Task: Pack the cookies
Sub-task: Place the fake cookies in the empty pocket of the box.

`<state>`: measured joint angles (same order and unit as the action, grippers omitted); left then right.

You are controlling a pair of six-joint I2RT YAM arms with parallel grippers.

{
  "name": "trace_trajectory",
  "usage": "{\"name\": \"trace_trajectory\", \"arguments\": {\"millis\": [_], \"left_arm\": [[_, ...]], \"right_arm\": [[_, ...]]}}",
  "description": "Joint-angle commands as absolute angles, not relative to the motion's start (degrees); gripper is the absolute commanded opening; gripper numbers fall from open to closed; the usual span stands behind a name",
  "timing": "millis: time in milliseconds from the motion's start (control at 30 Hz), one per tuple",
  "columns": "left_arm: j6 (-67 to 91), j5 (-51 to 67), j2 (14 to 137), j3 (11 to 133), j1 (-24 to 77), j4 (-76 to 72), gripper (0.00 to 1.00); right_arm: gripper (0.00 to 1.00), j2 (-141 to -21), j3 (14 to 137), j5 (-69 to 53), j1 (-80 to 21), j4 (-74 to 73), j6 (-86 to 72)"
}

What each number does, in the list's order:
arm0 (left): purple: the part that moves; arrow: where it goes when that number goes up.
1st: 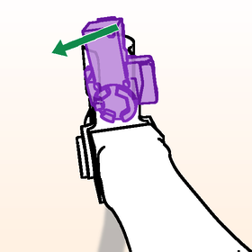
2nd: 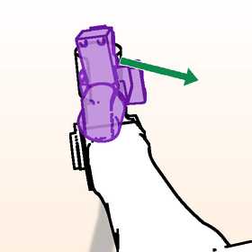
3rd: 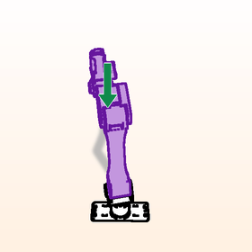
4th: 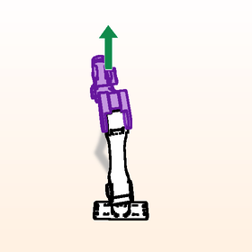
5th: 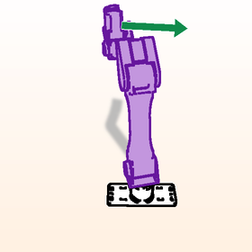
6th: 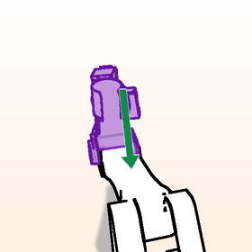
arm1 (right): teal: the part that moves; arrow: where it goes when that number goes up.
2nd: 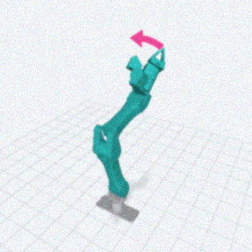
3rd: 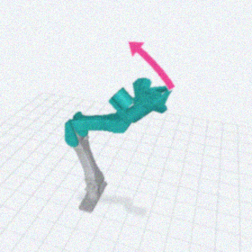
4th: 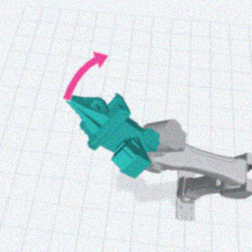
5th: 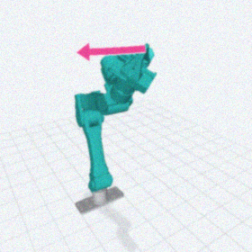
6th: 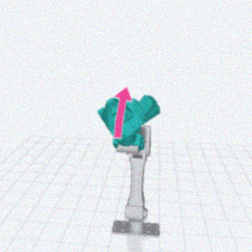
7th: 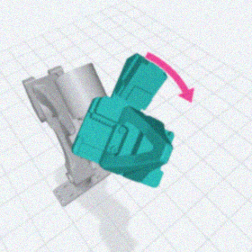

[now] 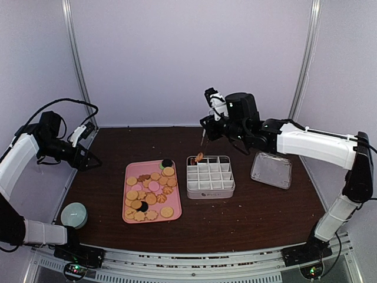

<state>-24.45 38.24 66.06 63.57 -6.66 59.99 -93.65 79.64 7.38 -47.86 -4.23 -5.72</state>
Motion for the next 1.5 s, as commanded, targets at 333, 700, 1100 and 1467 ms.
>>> {"name": "trace_trajectory", "arguments": {"millis": [333,700,1100,1467], "left_arm": [[-25.31,38.63,66.56,65.20,-7.00,59.63,0.87],[-25.38,38.78,66.79,65.13,-6.97,59.67,0.87],[-25.39,38.50,66.72,65.41,-7.03,59.68,0.87],[-25.37,38.78,67.01,65.40,-7.07,59.63,0.87]], "right_arm": [[0.00,-98.37,83.25,12.22,-45.64,-5.54,-0.53],[0.00,-99.46,86.01,10.32,-43.87,-5.51,-0.78],[0.00,-104.66,89.15,9.83,-43.75,-6.56,-1.32],[0.16,-104.89,87.28,9.50,-43.75,-5.69,-2.31]]}}
